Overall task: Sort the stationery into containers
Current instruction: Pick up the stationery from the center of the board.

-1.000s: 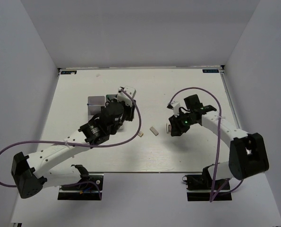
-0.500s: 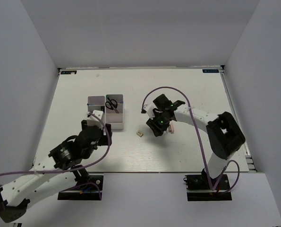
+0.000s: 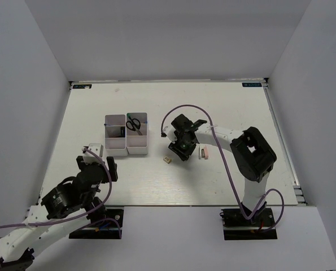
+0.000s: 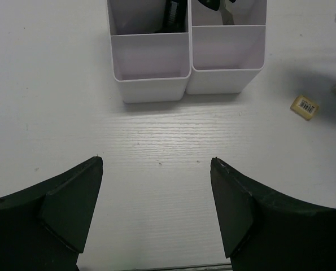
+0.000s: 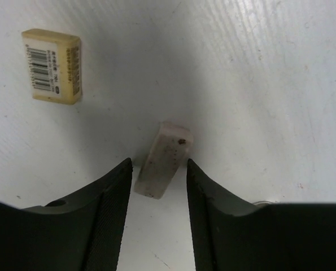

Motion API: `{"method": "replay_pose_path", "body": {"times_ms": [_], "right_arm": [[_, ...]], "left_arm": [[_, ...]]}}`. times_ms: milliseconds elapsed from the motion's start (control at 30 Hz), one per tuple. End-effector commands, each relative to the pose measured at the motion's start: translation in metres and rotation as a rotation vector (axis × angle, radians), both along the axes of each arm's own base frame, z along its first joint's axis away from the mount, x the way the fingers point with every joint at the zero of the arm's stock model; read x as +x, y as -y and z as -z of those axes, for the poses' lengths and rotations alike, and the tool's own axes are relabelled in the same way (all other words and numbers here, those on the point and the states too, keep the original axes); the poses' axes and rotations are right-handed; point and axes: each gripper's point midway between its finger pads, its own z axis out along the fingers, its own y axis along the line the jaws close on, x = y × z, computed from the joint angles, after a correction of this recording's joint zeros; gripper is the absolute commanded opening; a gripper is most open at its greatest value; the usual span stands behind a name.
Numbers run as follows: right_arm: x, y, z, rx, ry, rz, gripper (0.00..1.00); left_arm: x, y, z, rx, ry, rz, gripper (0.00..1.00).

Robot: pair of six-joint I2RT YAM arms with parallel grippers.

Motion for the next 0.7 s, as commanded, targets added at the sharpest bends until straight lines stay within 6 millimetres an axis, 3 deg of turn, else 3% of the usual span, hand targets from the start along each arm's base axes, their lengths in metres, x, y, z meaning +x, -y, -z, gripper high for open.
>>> {"method": "replay_pose_path", "body": {"times_ms": [0, 67, 100, 167, 200, 300, 467, 500, 567, 633, 667], "right_arm": [[-0.002, 0.008, 0.015, -0.053, -0.018, 0.009, 0.46], [-0.002, 0.012, 0.019, -0.073, -0.01, 0.013, 0.38], [-0.007, 0.018, 0.025, -0.091, -0.019, 0.008, 0.24], [-0.011, 0.023, 0.028, -0.109, -0.015, -0.004, 0.13], [-0.012, 0.025, 0.025, -0.106, -0.011, -0.005, 0.03], [-0.013, 0.022, 0.011, -0.082, -0.001, -0.031, 0.0], [-0.016, -0.018, -0.076, 0.103, 0.061, -0.191, 0.0], [-0.005, -0.043, -0.115, 0.199, 0.121, -0.245, 0.0], [-0.02, -0.061, -0.131, 0.241, 0.092, -0.342, 0.0], [-0.016, -0.092, -0.165, 0.318, 0.161, -0.45, 0.0], [-0.013, -0.106, -0.172, 0.355, 0.201, -0.511, 0.0]], "left_arm": [[-0.001, -0.008, 0.001, 0.001, 0.011, -0.029, 0.87], [-0.001, -0.008, 0.003, 0.002, 0.007, -0.031, 0.87], [-0.001, -0.007, 0.002, -0.007, 0.012, -0.03, 0.87], [-0.001, -0.008, 0.004, -0.004, 0.009, -0.036, 0.87], [-0.001, -0.009, 0.004, -0.008, 0.01, -0.039, 0.86], [-0.001, -0.011, 0.004, -0.009, 0.016, -0.049, 0.86], [-0.001, -0.016, 0.005, -0.022, 0.03, -0.082, 0.85], [-0.001, -0.017, 0.005, -0.032, 0.033, -0.092, 0.85], [-0.001, -0.022, 0.004, -0.036, 0.043, -0.122, 0.85], [-0.001, -0.027, 0.001, -0.052, 0.06, -0.148, 0.83], [-0.002, -0.031, 0.003, -0.039, 0.058, -0.161, 0.82]]}}
